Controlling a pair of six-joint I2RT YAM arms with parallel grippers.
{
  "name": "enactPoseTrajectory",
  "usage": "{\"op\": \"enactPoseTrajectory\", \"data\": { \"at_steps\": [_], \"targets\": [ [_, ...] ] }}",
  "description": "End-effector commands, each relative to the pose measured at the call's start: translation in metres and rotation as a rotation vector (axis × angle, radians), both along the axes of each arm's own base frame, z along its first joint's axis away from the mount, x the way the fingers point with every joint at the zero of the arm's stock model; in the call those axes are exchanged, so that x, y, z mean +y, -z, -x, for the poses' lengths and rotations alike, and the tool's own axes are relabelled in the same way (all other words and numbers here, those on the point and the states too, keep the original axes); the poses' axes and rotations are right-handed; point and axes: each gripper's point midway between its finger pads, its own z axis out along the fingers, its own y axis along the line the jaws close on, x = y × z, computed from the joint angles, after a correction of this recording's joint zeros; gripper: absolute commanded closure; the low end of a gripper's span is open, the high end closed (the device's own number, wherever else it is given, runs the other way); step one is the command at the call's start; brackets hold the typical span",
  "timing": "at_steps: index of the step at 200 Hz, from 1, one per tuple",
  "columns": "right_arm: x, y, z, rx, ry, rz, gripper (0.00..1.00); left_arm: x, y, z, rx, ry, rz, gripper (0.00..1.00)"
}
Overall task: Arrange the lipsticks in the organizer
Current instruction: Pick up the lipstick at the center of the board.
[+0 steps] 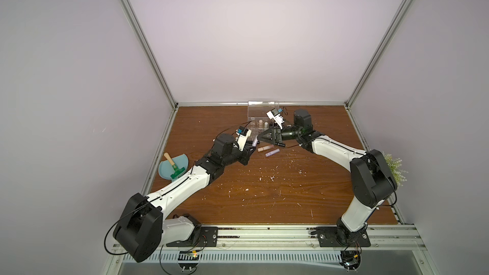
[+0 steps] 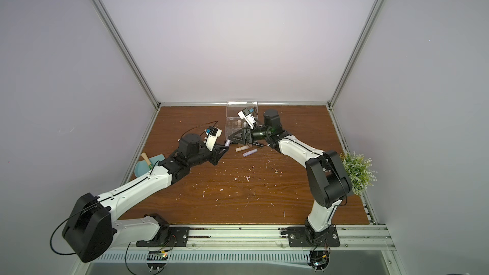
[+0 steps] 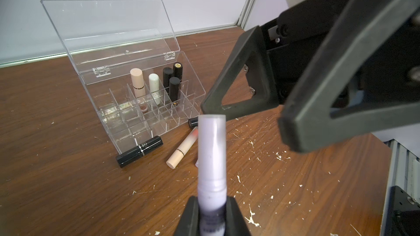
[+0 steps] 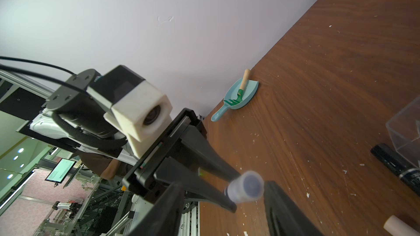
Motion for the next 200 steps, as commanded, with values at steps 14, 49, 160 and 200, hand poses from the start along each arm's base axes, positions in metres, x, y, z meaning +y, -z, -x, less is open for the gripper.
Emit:
{"op": "enactPoseTrajectory", "data": {
  "at_steps": [14, 49, 160, 200],
  "targets": [
    [0.009, -0.021, 0.008, -0.051, -0.070, -0.049, 0.45, -0.004, -0.024, 0.000, -0.062, 0.008, 0.014, 0.83],
    [0.013, -0.019, 0.008, -0.042, -0.073, -0.048, 0.51, -0.006, -0.025, 0.000, -0.064, 0.013, 0.014, 0.83],
    [0.016, -0.030, 0.006, -0.053, -0.067, -0.070, 0.63, -0.007, -0.027, 0.002, -0.066, 0.015, 0.010, 0.83],
    [0.016, -0.029, 0.006, -0.056, -0.066, -0.066, 0.75, -0.007, -0.026, 0.002, -0.066, 0.016, 0.005, 0.83]
  ]
}}
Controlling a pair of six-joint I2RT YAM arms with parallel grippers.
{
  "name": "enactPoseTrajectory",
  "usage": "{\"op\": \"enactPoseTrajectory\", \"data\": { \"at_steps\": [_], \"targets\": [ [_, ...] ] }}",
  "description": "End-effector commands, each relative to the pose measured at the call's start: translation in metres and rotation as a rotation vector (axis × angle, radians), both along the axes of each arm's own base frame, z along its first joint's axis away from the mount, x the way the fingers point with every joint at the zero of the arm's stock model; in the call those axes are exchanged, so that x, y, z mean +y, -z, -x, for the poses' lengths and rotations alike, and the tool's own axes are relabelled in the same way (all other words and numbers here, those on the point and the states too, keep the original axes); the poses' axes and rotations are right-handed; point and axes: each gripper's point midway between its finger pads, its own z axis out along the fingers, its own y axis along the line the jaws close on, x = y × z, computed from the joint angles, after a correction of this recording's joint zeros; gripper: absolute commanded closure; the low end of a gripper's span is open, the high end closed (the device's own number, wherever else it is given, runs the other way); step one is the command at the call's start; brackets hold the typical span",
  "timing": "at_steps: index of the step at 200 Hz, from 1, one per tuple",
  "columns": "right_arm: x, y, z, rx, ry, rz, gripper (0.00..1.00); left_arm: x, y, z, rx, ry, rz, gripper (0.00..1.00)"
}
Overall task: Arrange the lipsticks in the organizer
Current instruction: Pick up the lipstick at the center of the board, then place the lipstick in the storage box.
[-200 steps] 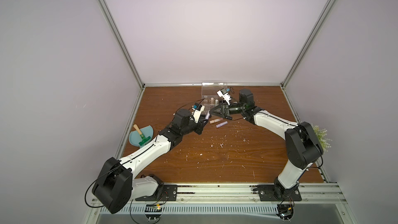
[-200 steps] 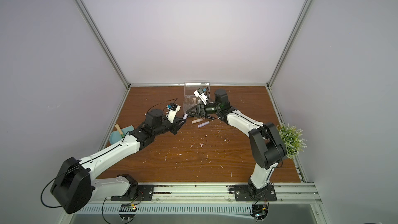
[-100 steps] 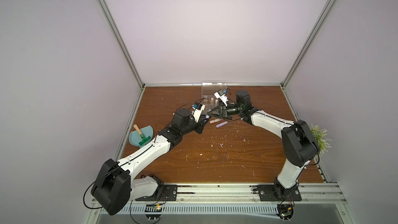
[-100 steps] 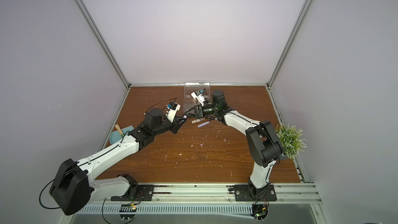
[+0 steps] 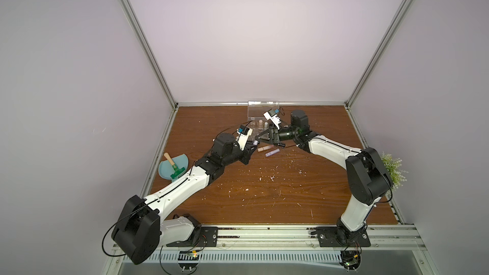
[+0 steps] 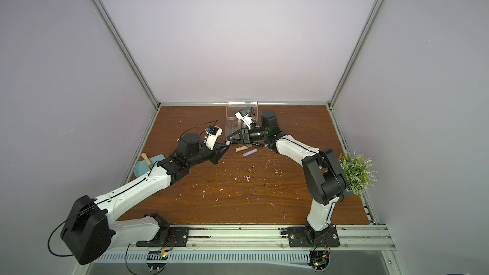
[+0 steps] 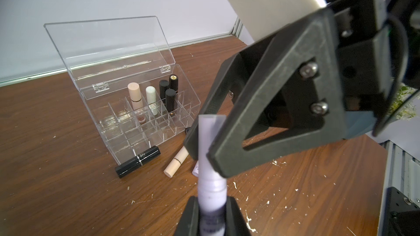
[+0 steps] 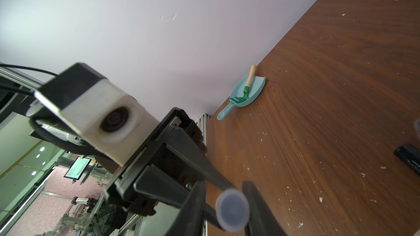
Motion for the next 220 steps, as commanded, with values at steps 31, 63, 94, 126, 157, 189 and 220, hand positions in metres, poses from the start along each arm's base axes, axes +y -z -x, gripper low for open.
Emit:
{"op": "enactPoseTrajectory", "data": {
  "at_steps": [31, 63, 94, 126, 157, 189, 220],
  "targets": [
    [0.005, -0.031, 0.001, -0.098, -0.025, -0.048, 0.88, -0.001, -0.012, -0.001, -0.026, -0.003, -0.005, 0.67],
    [0.005, -0.026, -0.007, -0.115, 0.016, -0.013, 0.91, 0.001, -0.014, -0.001, -0.038, -0.020, 0.010, 0.31],
    [0.000, -0.017, -0.035, -0.190, 0.156, 0.120, 0.95, 0.014, -0.017, 0.000, -0.083, -0.098, 0.085, 0.21],
    [-0.011, -0.016, -0.075, -0.305, 0.339, 0.250, 0.95, 0.032, -0.022, 0.001, -0.142, -0.196, 0.175, 0.23],
    [-0.017, -0.015, -0.114, -0.405, 0.482, 0.346, 0.97, 0.051, -0.021, 0.001, -0.159, -0.285, 0.248, 0.24],
    [-0.020, -0.016, -0.147, -0.506, 0.599, 0.436, 0.97, 0.060, -0.011, 0.001, -0.139, -0.302, 0.283, 0.24],
    [-0.013, -0.010, -0.166, -0.581, 0.648, 0.495, 0.97, 0.063, -0.007, 0.000, -0.134, -0.305, 0.286, 0.24]
  ]
}}
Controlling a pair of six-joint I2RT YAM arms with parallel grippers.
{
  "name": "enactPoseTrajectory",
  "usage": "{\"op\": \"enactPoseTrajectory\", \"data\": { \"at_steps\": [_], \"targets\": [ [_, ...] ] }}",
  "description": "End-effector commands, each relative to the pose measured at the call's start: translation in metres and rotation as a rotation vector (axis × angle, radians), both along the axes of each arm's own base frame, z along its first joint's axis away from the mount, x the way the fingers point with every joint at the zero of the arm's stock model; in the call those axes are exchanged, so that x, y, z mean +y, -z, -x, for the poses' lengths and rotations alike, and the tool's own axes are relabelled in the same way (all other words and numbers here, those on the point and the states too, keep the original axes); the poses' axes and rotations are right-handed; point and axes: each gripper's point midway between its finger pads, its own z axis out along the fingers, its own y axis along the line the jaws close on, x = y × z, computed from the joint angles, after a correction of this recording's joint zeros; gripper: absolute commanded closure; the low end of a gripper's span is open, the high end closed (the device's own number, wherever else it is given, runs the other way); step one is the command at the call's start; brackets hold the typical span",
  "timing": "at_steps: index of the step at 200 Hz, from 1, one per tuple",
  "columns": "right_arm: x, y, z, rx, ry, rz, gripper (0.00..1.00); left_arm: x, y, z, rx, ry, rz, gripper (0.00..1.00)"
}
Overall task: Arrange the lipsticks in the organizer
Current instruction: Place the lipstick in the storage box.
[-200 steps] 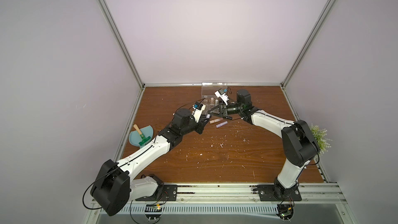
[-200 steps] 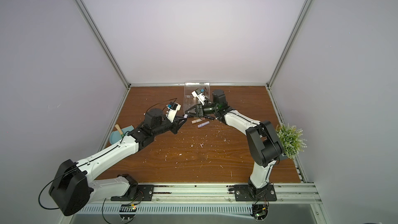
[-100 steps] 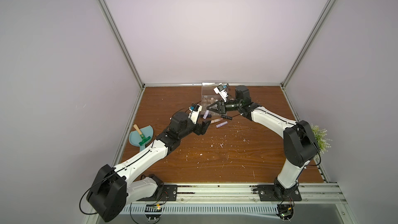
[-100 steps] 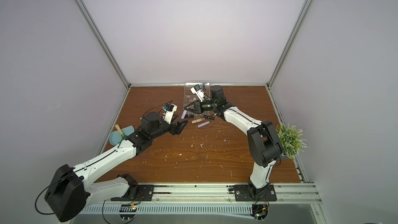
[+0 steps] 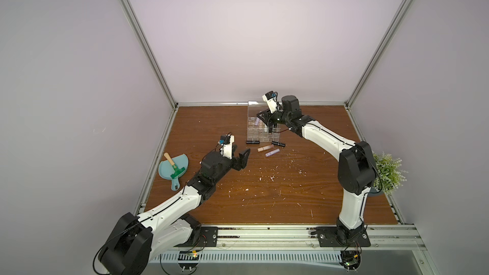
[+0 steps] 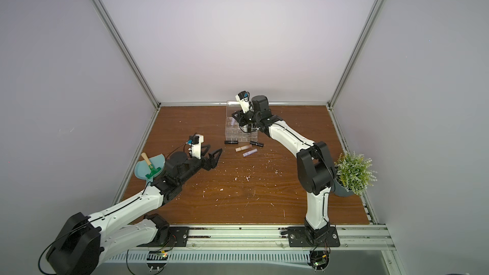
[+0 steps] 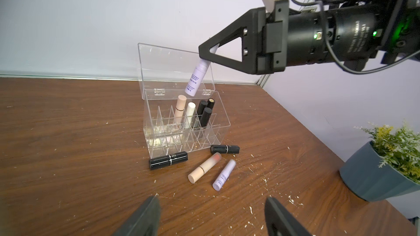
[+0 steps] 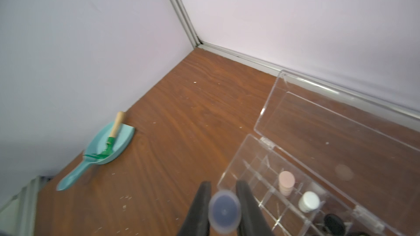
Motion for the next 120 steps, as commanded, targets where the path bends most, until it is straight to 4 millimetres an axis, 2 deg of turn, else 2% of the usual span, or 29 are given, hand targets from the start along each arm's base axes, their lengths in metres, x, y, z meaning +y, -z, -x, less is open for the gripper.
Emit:
{"op": "enactPoseTrajectory", "data": {
  "at_steps": [1, 70, 120],
  "targets": [
    [0.000, -0.018, -0.017, -0.132, 0.075, 0.082, 0.97, 0.005, -0.015, -0.004, -0.042, -0.018, 0.056, 0.24],
    [0.021, 0.010, -0.045, -0.184, 0.094, 0.174, 0.94, 0.001, -0.006, -0.004, -0.028, 0.000, 0.057, 0.24],
    [0.019, 0.032, -0.058, -0.196, 0.137, 0.233, 0.95, 0.001, -0.005, -0.003, -0.028, 0.006, 0.056, 0.24]
  ]
}}
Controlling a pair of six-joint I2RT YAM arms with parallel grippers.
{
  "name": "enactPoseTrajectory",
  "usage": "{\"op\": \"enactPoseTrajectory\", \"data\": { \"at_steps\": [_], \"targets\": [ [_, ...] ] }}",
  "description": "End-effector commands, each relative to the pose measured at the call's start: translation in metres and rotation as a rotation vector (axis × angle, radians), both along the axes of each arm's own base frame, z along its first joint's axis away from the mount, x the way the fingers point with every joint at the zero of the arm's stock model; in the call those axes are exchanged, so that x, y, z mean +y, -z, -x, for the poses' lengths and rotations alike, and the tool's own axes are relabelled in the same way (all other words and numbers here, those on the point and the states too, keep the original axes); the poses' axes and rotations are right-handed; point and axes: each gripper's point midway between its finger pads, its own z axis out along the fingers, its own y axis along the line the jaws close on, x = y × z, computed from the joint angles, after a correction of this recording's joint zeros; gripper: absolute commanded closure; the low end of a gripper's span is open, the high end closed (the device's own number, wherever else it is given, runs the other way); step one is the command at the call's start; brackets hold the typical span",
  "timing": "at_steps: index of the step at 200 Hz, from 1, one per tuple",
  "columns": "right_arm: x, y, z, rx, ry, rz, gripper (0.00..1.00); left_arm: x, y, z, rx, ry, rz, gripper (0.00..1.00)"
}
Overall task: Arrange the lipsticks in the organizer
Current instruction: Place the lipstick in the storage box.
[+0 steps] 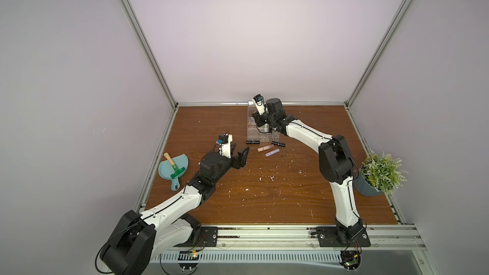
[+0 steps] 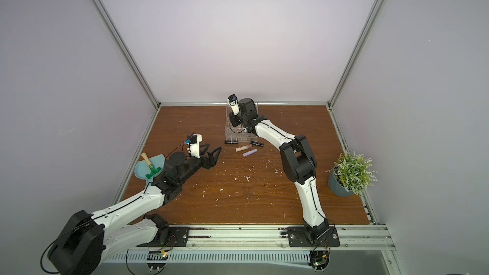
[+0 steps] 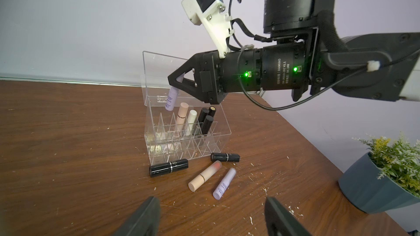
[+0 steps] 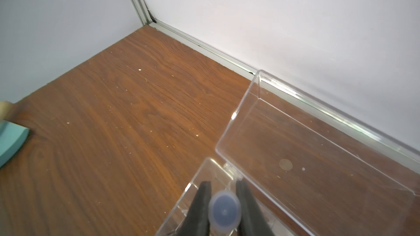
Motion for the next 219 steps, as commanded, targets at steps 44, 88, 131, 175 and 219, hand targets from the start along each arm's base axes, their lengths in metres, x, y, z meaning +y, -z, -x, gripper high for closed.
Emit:
{"op": "enactPoseTrajectory", "data": {
  "at_steps": [44, 88, 131, 175, 219],
  "targets": [
    [-0.001, -0.008, -0.016, -0.089, 0.048, 0.033, 0.95, 0.000, -0.003, 0.000, -0.015, 0.009, 0.011, 0.24],
    [0.000, 0.003, -0.017, -0.084, 0.045, 0.039, 0.95, -0.001, -0.003, 0.000, -0.014, 0.015, 0.009, 0.24],
    [0.000, 0.013, -0.013, -0.062, 0.039, 0.045, 0.91, -0.003, -0.002, -0.001, -0.007, 0.024, 0.009, 0.24],
    [-0.001, 0.020, -0.007, -0.034, 0.029, 0.040, 0.69, -0.012, 0.001, -0.002, 0.020, 0.066, -0.017, 0.24],
    [-0.004, 0.011, 0.000, -0.034, 0.029, 0.016, 0.50, -0.014, 0.014, -0.008, 0.078, 0.063, -0.072, 0.23]
  ]
}}
